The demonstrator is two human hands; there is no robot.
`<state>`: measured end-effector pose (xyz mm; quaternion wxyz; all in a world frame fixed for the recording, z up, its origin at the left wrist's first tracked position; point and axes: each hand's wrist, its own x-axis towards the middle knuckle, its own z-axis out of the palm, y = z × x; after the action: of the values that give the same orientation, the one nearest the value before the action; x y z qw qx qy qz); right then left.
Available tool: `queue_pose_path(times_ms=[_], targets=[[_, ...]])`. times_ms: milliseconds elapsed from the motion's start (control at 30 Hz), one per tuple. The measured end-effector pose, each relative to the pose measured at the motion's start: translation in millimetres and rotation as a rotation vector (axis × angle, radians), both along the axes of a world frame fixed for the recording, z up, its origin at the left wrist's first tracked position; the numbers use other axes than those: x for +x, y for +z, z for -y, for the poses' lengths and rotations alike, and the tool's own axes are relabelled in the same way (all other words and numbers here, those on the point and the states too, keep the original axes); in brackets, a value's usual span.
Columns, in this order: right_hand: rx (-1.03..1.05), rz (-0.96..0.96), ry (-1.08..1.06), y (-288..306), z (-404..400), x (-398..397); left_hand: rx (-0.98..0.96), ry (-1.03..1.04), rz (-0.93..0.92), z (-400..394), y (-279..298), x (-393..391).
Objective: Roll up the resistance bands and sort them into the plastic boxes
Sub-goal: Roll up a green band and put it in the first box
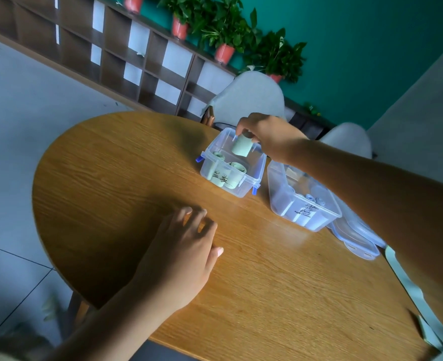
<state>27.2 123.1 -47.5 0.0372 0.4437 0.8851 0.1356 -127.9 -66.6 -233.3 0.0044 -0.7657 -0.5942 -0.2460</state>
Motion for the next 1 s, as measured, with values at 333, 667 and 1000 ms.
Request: queue_pose_path(times_ms=[333, 667, 1000], targets=[[0.032, 0.145, 0.014, -30.1, -15.5, -13.7, -0.005, -0.015, -0.012, 1.2, 0.6, -2.1], [-0.113, 0.123, -0.086, -37.5, -27.4, -22.7, -0.022, -0.035, -0.04, 3.0, 5.0, -4.6], [-0.297, -0.079, -0.152, -35.7, -30.5, -20.8, -0.045, -0.043, -0.042, 4.1, 6.5, -6.3]])
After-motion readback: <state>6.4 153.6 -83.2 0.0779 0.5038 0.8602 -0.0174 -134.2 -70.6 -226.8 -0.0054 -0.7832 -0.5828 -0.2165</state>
